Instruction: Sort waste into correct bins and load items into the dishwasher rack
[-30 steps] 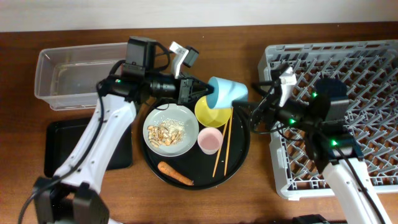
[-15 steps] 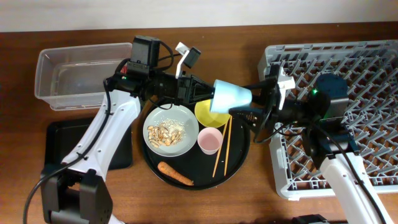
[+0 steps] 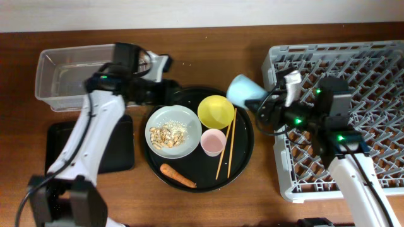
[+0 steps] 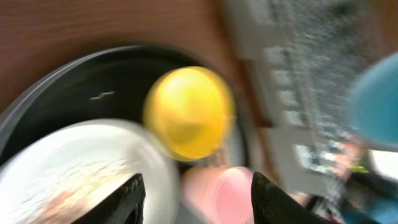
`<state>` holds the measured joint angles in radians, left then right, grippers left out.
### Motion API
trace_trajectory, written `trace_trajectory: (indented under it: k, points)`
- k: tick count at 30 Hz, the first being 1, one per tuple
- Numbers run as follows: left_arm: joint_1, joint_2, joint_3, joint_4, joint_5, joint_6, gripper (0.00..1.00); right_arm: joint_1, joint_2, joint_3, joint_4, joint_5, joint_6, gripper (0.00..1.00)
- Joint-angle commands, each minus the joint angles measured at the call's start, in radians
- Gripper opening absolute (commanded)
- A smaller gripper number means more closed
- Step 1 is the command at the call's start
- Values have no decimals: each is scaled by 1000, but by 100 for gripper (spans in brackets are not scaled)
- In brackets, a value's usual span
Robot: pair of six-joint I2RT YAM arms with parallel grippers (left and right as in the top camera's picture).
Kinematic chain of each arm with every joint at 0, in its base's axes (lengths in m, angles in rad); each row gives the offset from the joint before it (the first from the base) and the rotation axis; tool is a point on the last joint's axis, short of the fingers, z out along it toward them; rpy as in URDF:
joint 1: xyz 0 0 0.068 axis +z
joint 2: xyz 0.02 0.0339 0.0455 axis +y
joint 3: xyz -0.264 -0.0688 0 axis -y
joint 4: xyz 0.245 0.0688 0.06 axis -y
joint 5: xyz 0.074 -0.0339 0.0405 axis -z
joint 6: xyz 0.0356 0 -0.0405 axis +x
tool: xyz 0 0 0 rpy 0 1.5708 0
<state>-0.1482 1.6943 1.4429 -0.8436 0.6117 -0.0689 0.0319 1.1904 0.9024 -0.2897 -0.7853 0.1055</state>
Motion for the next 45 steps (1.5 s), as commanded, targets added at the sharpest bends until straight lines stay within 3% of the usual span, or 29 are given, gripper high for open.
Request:
trace_trajectory:
  k: [1,5,7,10,15,19,22,24,25,27,30,32,35,38,39,42,43,45]
  points:
    - [92,-137,6,-89,-367,9,55,-125,-7,88,-185,171,0,36]
    - [177,-179,6,-177,-411,9,55,-394,-6,328,-587,449,-1,30]
    - [177,-179,6,-179,-411,9,55,-495,-6,408,-690,598,0,30]
    - [177,-179,6,-179,-411,9,55,-649,2,439,-723,805,35,30]
    - [177,-179,6,-179,-411,9,55,-835,169,439,-724,824,61,30]
    - [177,-179,6,-179,-411,9,55,-891,329,439,-718,824,87,30]
    - [177,-179,6,-181,-411,9,55,-891,424,439,-721,824,87,31]
    - [177,-179,6,-184,-411,9,55,-891,441,439,-717,824,87,40]
    - [177,-179,6,-184,-411,9,55,-891,442,439,-716,824,87,49]
    - [177,-179,6,-184,-411,9,55,-891,442,439,-716,820,87,78]
    - [177,-179,6,-184,-411,9,55,-891,439,446,-703,725,88,91]
    - [177,-179,6,-184,-411,9,55,-890,412,515,-745,686,88,91]
    - [177,-179,6,-192,-410,9,57,-855,378,655,-850,444,39,90]
    - [157,-178,3,-218,-344,9,57,-636,338,671,-974,413,-122,93]
    - [127,-178,-2,-218,-338,10,56,-554,338,668,-1002,412,-135,98]
    - [-25,-165,-20,-215,-339,10,59,-370,340,657,-1003,352,-150,98]
    - [-132,-139,-40,-208,-339,9,59,-294,340,657,-1004,367,-151,98]
    - [-218,-97,-51,-209,-339,9,59,-217,340,657,-1005,450,-150,98]
